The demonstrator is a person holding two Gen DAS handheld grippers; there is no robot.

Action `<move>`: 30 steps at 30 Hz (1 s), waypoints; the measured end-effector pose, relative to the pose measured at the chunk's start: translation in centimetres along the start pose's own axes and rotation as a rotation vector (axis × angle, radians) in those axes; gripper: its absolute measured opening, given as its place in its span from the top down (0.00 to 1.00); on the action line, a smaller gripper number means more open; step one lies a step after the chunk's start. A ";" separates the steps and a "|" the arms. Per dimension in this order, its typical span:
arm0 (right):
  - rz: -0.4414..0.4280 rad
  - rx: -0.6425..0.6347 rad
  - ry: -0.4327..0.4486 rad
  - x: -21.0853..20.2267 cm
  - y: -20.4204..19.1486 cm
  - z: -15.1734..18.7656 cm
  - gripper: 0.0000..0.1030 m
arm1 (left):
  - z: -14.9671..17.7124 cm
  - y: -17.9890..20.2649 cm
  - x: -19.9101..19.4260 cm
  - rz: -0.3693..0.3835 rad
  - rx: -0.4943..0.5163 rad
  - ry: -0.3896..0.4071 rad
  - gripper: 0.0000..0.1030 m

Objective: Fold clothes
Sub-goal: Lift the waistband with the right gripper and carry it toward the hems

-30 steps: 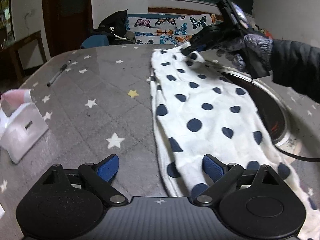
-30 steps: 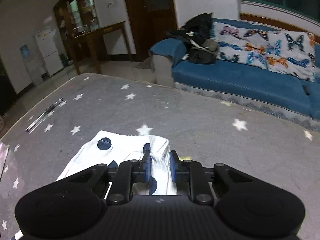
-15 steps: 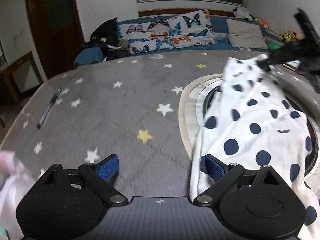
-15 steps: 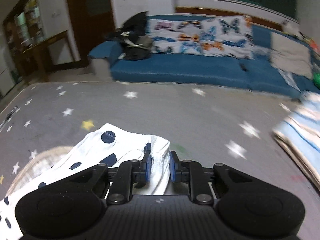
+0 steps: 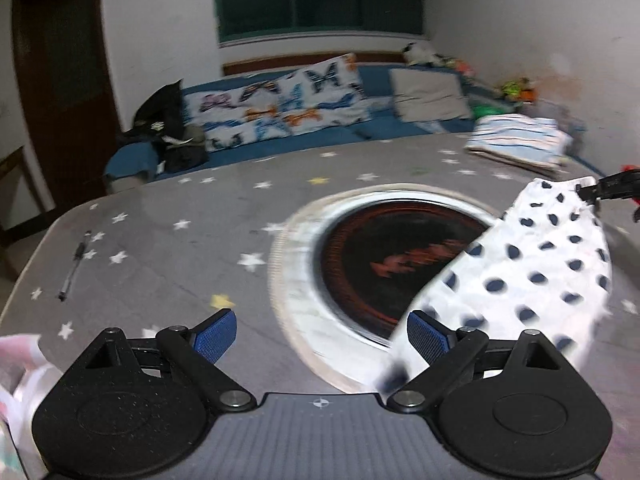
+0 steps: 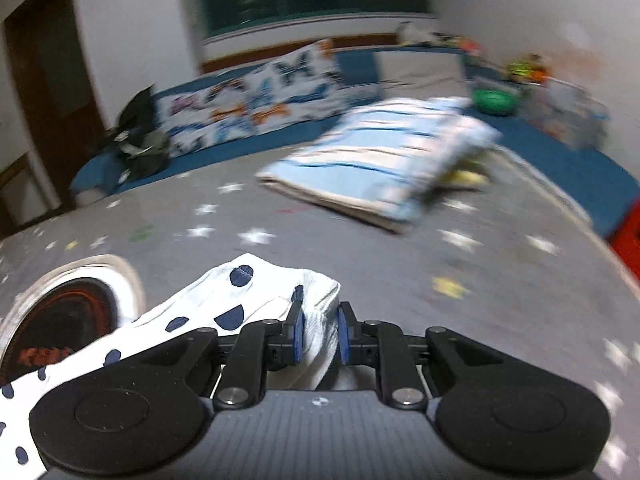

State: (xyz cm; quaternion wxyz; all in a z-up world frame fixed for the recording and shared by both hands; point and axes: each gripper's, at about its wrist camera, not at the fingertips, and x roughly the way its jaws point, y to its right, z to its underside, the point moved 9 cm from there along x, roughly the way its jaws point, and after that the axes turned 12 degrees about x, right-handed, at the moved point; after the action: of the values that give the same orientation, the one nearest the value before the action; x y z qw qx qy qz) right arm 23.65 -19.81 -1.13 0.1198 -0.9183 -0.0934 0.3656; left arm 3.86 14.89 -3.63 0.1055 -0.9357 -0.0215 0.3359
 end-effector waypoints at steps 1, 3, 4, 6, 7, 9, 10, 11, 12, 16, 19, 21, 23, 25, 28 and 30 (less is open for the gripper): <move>0.020 0.010 0.010 -0.8 1.3 0.3 0.85 | 0.1 1.0 -0.7 0.009 -0.004 0.010 0.09; 0.041 0.033 0.022 -2.3 3.2 1.1 0.85 | 0.2 2.9 -2.2 0.028 -0.012 0.031 0.09; 0.044 0.046 0.024 -2.9 4.0 1.6 0.85 | 0.3 3.8 -2.7 0.028 -0.008 0.043 0.09; 0.040 0.070 0.022 -3.7 5.1 2.2 0.85 | 0.2 5.5 -3.5 0.034 0.014 0.072 0.09; 0.030 0.080 0.012 -3.7 5.2 2.3 0.84 | 0.3 6.4 -3.6 0.042 0.027 0.077 0.09; 0.005 0.110 0.006 -3.7 5.7 2.5 0.82 | 0.4 8.1 -3.9 0.058 0.053 0.088 0.09; -0.010 0.129 0.005 -3.7 5.7 2.6 0.82 | 0.5 8.8 -3.7 0.046 0.073 0.086 0.09; -0.025 0.148 0.003 -3.7 5.8 2.7 0.79 | 0.8 9.1 -3.7 0.042 0.089 0.085 0.09; -0.040 0.167 0.001 -3.6 5.9 2.8 0.78 | 1.0 9.5 -3.8 0.038 0.105 0.084 0.09; -0.088 0.230 -0.024 -3.2 6.0 3.9 0.80 | 2.1 10.9 -3.8 0.020 0.167 0.079 0.10; -0.105 0.251 -0.015 -3.6 5.6 3.4 0.84 | 2.5 11.5 -5.3 0.037 0.220 0.109 0.11; -0.141 0.268 0.009 -4.4 5.0 2.6 0.84 | 2.2 12.4 -6.1 0.057 0.259 0.141 0.13; -0.117 0.242 0.044 -4.9 4.7 1.9 0.84 | 1.9 13.6 -6.3 0.088 0.292 0.163 0.15; -0.061 0.196 0.023 -4.4 4.8 1.9 0.76 | 1.7 14.9 -5.9 0.118 0.317 0.169 0.17; -0.034 0.143 0.013 -4.8 5.1 2.5 0.68 | 1.4 16.2 -5.0 0.156 0.316 0.163 0.19; -0.041 0.122 0.022 -6.1 5.4 3.0 0.55 | 0.8 16.8 -4.6 0.190 0.297 0.167 0.19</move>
State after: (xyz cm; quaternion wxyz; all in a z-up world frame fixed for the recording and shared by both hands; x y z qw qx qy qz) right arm 17.71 -26.12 -0.85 0.1841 -0.9111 -0.0884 0.3582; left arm -0.71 -1.88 -4.92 0.2115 -0.9323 0.1256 0.2653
